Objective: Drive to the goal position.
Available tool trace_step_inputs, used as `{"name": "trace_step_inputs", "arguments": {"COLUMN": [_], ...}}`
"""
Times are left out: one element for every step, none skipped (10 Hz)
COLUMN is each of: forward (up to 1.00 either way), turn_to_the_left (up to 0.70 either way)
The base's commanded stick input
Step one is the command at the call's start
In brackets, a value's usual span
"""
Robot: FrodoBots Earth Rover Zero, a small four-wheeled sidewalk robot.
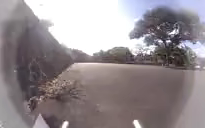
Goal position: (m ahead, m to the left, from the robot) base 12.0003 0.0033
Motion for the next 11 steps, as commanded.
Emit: {"name": "trace_step_inputs", "arguments": {"forward": [0.70, 0.70, 0.70, 0.70, 0.70, 0.70, 0.70, 0.70, 0.70, 0.70, 0.70], "turn_to_the_left": [0.00, 0.00, 0.00, 0.00, 0.00, 0.00, 0.00, 0.00, 0.00, 0.00, 0.33]}}
